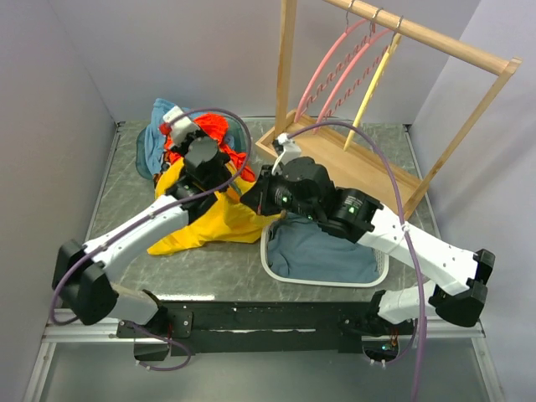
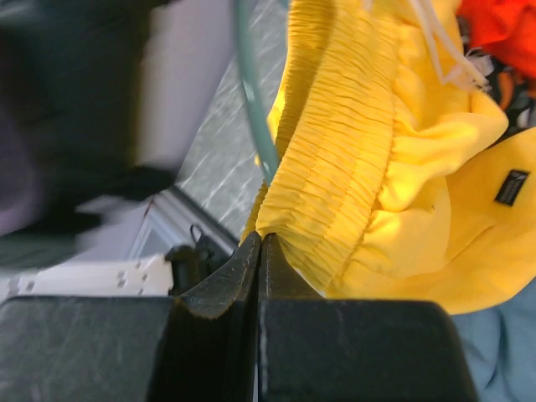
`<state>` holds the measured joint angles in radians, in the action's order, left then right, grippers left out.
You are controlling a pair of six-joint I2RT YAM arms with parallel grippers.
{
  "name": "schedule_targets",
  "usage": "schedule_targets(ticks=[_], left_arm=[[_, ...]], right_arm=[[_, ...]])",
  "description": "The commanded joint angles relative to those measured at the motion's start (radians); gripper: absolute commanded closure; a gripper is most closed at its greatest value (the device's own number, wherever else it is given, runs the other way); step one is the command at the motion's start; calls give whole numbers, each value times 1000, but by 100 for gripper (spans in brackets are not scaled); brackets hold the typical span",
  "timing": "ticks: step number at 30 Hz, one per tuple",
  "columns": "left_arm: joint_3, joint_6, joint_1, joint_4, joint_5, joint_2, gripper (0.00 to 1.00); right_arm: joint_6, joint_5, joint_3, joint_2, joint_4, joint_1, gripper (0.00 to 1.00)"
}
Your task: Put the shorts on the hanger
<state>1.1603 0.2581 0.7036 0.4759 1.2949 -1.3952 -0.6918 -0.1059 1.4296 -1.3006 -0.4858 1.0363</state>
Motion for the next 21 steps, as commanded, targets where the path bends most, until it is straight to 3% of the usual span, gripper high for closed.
schedule_targets(ticks=[1, 5, 13, 17, 21], left_arm=[[139, 335, 0, -506, -161, 146, 99], [229, 392, 0, -748, -255, 185, 99], [305, 490, 0, -954, -463, 255, 99], [348, 481, 0, -1000, -493, 291, 99], [441, 394, 0, -1042, -445, 303, 99]], right_arm=[[-6, -9, 63, -43, 92, -48, 100], [11, -49, 127, -89, 78, -50, 100], [40, -68, 365, -228, 35, -99, 100], [61, -15, 564, -325, -19, -121, 100], [72, 31, 545, -322, 13, -119, 100]])
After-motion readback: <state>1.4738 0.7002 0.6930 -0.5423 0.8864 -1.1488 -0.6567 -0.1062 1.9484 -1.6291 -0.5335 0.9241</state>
